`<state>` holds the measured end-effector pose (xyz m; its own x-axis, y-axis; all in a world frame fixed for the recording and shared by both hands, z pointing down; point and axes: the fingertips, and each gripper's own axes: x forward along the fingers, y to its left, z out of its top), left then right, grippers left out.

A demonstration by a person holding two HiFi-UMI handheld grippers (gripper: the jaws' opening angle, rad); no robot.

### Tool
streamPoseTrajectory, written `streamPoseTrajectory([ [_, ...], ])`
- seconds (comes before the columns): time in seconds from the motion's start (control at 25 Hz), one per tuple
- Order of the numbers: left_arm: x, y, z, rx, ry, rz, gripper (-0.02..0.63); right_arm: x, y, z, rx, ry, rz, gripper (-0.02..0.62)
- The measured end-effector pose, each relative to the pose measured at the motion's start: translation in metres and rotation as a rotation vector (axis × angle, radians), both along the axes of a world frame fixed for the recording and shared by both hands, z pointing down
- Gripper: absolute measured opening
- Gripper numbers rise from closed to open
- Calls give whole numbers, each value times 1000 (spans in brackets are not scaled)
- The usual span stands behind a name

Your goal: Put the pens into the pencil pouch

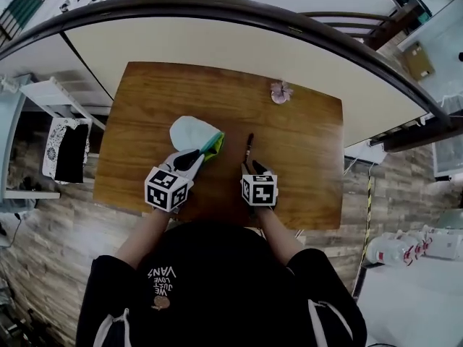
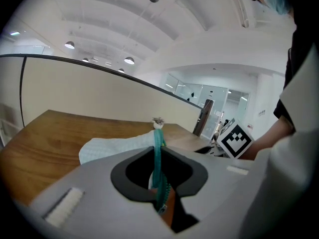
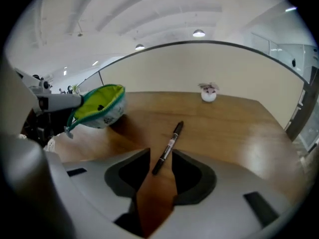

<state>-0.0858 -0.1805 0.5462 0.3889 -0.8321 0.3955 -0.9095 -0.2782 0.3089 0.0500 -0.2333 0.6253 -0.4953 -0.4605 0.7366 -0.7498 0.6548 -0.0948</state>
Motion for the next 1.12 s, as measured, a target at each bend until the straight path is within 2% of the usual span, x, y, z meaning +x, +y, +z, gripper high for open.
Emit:
streamPoseTrajectory([
  [0.24,-7,5,10,-28,-5,-37,49,-5,0,27,-53,54,-7,109],
  [0.44,-7,9,13,-43,-4,-35,49,3,-7,32,-38,96,37,107],
  [0.6,-11,11,14,-48,4,-25,49,4,-7,31,-29,102,55,50],
  [0.68,-12,11,14,-49,7,-15,49,7,-6,30,-27,101,66,46],
  [0.92,-18,10,17,-56,11,21,49,9,16,9,-14,39,80,44],
  [1.12,-17,3,19,-58,8,59,49,-1,43,-23,12,-43,53,44],
])
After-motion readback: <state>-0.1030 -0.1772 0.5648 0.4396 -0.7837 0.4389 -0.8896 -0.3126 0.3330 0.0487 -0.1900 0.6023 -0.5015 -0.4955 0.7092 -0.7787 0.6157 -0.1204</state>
